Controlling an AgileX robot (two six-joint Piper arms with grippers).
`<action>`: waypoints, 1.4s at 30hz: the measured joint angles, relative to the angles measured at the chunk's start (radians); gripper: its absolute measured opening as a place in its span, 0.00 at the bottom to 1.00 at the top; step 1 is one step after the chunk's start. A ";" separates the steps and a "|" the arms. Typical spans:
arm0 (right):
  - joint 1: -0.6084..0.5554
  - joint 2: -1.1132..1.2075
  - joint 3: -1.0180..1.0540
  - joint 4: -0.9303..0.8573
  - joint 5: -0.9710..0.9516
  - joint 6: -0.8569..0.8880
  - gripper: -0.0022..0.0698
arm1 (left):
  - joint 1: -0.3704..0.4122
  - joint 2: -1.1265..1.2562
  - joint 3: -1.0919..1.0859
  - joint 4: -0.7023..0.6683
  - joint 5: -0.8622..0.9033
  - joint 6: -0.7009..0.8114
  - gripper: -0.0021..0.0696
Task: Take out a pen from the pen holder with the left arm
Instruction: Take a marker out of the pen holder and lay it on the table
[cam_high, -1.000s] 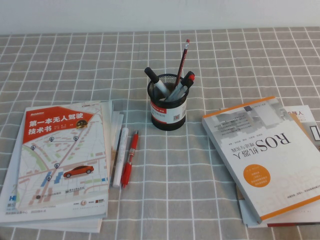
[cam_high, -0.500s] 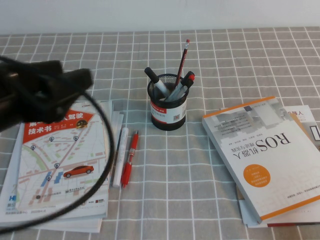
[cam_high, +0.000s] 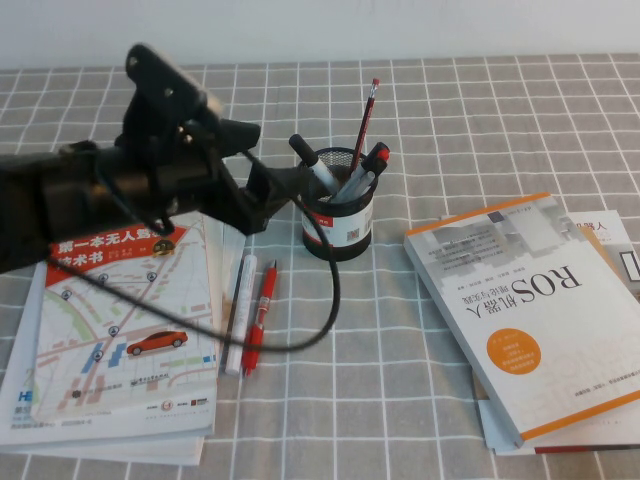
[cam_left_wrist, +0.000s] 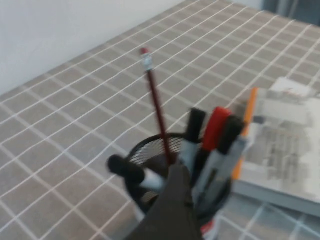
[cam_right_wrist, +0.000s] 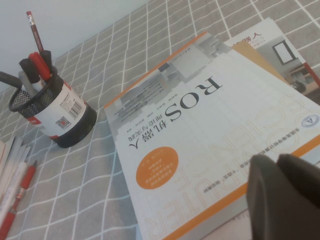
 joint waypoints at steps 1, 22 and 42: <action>0.000 0.000 0.000 0.000 0.000 0.000 0.01 | 0.000 0.022 -0.016 -0.003 -0.013 0.000 0.87; 0.000 0.000 0.000 0.000 0.000 0.000 0.01 | -0.002 0.411 -0.353 -0.011 -0.031 -0.173 0.74; 0.000 0.000 0.000 0.000 0.000 0.000 0.01 | -0.004 0.465 -0.454 -0.011 0.043 -0.219 0.16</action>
